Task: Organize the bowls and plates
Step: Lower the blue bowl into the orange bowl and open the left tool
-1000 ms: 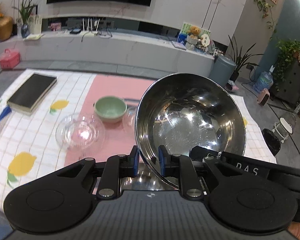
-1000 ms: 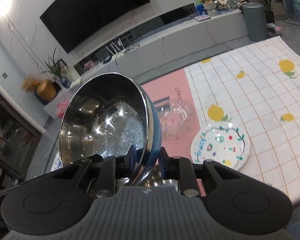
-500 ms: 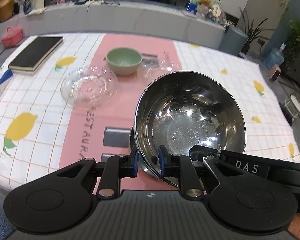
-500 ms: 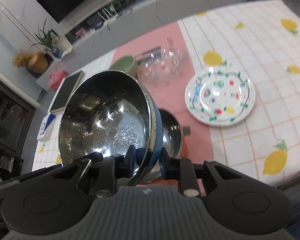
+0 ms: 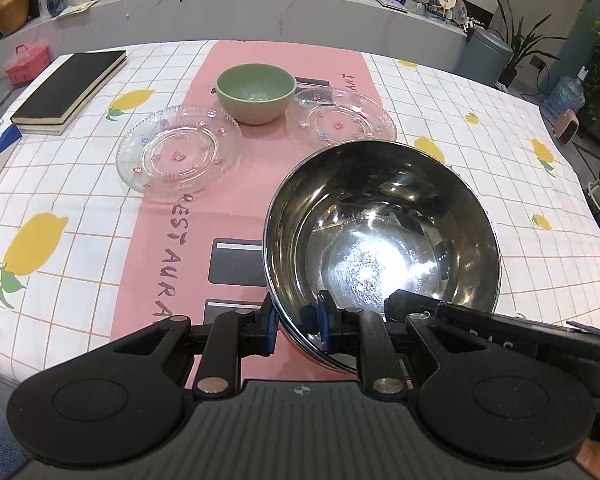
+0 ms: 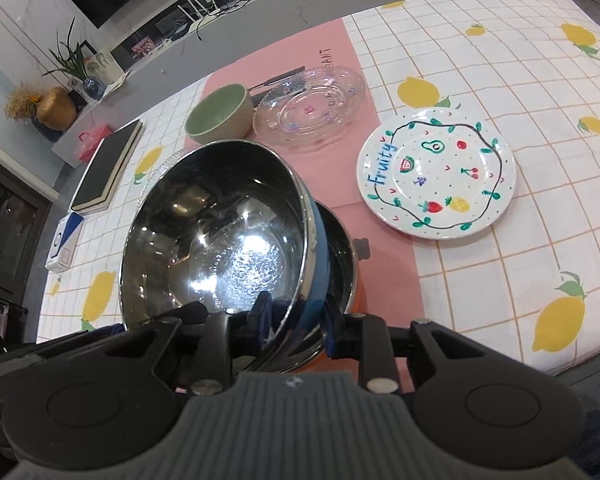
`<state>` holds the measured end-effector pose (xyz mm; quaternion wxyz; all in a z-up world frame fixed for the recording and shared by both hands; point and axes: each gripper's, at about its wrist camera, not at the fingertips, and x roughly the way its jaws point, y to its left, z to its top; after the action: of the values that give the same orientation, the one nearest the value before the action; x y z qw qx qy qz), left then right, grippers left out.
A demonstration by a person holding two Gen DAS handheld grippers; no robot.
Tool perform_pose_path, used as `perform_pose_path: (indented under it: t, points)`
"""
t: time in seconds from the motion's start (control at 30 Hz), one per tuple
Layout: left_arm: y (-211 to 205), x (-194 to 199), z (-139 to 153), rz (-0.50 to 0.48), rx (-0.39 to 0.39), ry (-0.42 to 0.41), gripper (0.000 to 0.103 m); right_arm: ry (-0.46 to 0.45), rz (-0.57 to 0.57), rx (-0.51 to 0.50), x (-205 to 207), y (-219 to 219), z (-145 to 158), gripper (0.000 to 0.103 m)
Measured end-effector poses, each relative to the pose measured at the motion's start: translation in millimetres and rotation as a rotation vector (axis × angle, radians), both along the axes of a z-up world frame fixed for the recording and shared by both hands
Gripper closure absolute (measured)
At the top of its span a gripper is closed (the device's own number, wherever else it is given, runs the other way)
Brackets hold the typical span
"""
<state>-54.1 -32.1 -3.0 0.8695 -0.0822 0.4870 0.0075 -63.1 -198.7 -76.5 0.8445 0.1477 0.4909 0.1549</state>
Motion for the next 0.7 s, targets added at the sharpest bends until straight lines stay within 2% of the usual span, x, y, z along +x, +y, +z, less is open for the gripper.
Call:
perform_pose_path:
  t: [0.13, 0.37, 0.6, 0.7]
  points:
    - [1, 1, -1, 0.003, -0.003, 0.006, 0.082, -0.044, 0.01, -0.084, -4, 9, 5, 0.077]
    - [4, 3, -1, 0.009, -0.017, 0.005, 0.081, -0.108, 0.013, -0.163, -6, 14, 14, 0.075]
    - [5, 5, -6, 0.01, -0.011, 0.003, 0.081, -0.122, 0.024, -0.183, -4, 15, 10, 0.075]
    - [7, 6, -9, 0.009, -0.023, 0.003, 0.077, -0.143, 0.038, -0.201, -6, 18, 8, 0.074]
